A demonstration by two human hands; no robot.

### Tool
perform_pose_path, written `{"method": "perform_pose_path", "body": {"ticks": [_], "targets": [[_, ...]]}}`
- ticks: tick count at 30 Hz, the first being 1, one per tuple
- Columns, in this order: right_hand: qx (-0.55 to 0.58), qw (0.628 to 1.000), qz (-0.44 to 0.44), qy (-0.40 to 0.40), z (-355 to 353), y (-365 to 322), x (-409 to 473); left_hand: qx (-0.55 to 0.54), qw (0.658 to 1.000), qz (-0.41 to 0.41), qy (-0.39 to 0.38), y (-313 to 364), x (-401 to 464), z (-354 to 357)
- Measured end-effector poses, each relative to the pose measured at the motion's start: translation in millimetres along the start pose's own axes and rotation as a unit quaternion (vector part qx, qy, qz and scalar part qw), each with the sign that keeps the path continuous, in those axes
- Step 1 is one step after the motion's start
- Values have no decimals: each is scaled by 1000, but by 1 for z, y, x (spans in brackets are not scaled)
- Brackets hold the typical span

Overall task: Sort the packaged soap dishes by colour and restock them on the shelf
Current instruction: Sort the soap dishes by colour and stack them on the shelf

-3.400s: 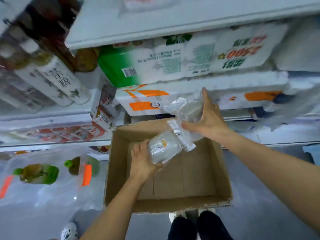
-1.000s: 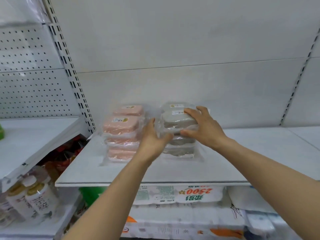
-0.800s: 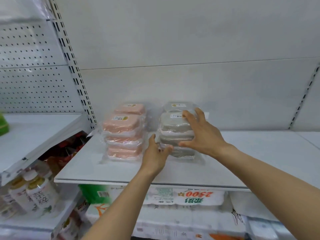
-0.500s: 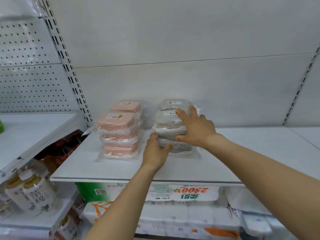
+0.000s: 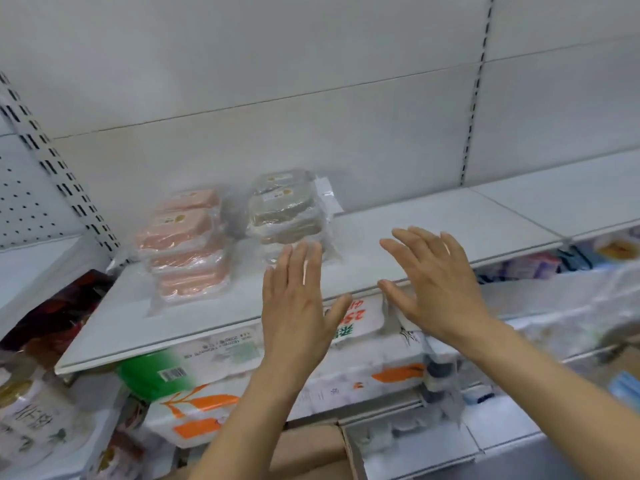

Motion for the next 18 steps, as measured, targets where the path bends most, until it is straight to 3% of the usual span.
{"method": "perform_pose_path", "body": {"ticks": [11,18], "targets": [[-62,977,203,-19,-43,203,-152,-88,970,203,-95,214,0,99],[-70,940,325,-81,-54,391,-228,-178,934,248,-187,382,12,206]]}}
Point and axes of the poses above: each hand's wrist, its own x-axis towards the middle knuckle, its own z-axis out of the palm, y = z × x, the point moved 8 cm from there along x, towards the middle knuckle, and after that the axes turned 6 degrees about z, right-handed, at the moved point
